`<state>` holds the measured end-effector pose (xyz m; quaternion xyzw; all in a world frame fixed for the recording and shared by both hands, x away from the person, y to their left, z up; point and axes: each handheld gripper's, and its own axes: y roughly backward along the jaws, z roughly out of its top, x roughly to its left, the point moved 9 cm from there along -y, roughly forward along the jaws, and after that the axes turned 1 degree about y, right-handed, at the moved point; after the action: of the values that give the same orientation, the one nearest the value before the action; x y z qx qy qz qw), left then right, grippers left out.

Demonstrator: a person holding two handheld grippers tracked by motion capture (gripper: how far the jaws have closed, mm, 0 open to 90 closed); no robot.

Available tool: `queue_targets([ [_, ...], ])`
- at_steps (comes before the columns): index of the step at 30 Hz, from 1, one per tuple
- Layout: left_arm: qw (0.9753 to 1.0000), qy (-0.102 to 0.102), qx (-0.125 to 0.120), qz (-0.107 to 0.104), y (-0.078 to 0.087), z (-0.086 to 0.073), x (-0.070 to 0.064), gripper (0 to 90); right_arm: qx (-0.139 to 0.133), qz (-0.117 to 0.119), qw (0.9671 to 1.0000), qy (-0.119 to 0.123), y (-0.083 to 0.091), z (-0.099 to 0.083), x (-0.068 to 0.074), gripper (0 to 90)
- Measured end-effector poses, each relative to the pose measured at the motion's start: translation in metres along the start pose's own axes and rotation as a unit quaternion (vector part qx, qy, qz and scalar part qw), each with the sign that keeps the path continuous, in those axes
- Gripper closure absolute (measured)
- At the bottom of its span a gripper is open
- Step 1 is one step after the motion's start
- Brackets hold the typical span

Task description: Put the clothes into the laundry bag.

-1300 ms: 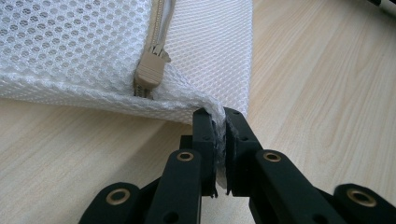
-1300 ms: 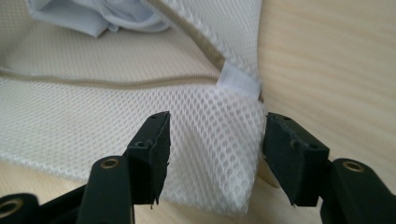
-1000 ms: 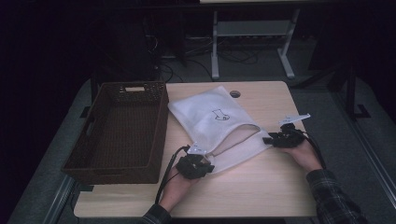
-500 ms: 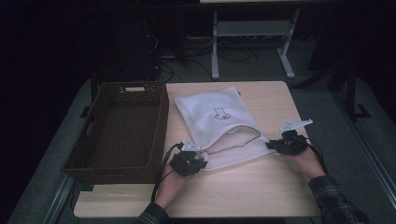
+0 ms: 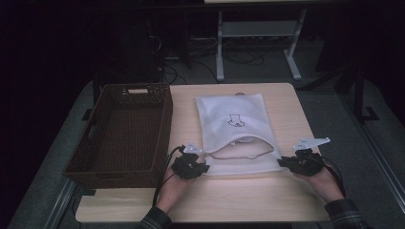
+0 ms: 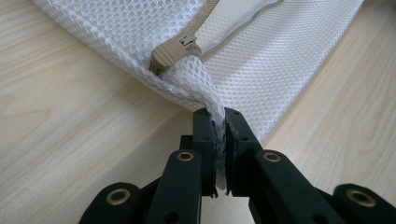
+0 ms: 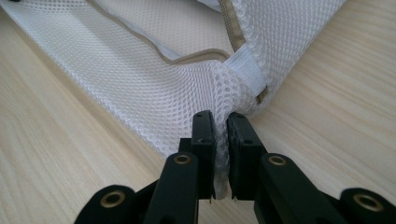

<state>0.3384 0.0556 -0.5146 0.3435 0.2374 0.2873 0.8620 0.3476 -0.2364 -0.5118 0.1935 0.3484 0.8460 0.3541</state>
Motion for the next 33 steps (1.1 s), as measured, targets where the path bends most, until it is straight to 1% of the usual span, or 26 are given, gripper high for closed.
queue_targets([
  [2, 1.0, -0.006, 0.002, 0.001, 0.0, 0.0, -0.001, 81.4, -0.001, 0.005, 1.0, -0.007, -0.001, -0.001, -0.002, 77.5],
  [3, 1.0, -0.009, 0.004, 0.002, 0.001, 0.0, -0.002, 78.5, -0.002, 0.008, 0.9999, -0.01, -0.002, -0.001, -0.002, 74.0],
  [5, 0.9999, -0.011, 0.001, 0.005, 0.004, 0.001, -0.001, 71.3, -0.007, 0.015, 0.9998, -0.014, -0.001, -0.001, -0.002, 64.2],
  [9, 0.9996, -0.013, -0.015, 0.018, 0.015, 0.009, 0.002, 55.4, -0.029, 0.012, 0.9993, -0.021, 0.004, 0.005, -0.004, 46.8],
  [11, 0.9994, -0.012, -0.024, 0.02, 0.02, 0.012, 0.003, 50.1, -0.043, 0.019, 0.9986, -0.024, 0.007, 0.01, -0.004, 43.5],
  [13, 0.9991, -0.013, -0.035, 0.019, 0.024, 0.016, 0.003, 47.3, -0.05, 0.023, 0.9983, -0.018, 0.009, 0.015, -0.002, 42.8],
  [16, 0.9983, -0.027, -0.049, 0.018, 0.029, 0.025, 0.002, 45.6, -0.057, 0.034, 0.9978, -0.004, 0.009, 0.025, 0.002, 42.7],
  [19, 0.9976, -0.039, -0.054, 0.017, 0.027, 0.033, 0.0, 44.6, -0.056, 0.041, 0.9975, 0.015, 0.004, 0.034, 0.007, 42.9],
  [21, 0.9973, -0.048, -0.054, 0.016, 0.023, 0.038, -0.002, 44.5, -0.055, 0.042, 0.9973, 0.025, 0.0, 0.041, 0.008, 43.3],
  [25, 0.996, -0.069, -0.052, 0.019, 0.012, 0.05, -0.003, 44.6, -0.063, 0.046, 0.9961, 0.041, -0.003, 0.053, 0.011, 44.2],
  [29, 0.9954, -0.08, -0.05, 0.017, 0.0, 0.059, -0.006, 44.3, -0.068, 0.051, 0.995, 0.052, -0.006, 0.064, 0.014, 44.6],
  [33, 0.9936, -0.099, -0.049, 0.022, -0.011, 0.068, -0.01, 43.6, -0.068, 0.054, 0.9941, 0.065, -0.011, 0.073, 0.015, 45.8],
])
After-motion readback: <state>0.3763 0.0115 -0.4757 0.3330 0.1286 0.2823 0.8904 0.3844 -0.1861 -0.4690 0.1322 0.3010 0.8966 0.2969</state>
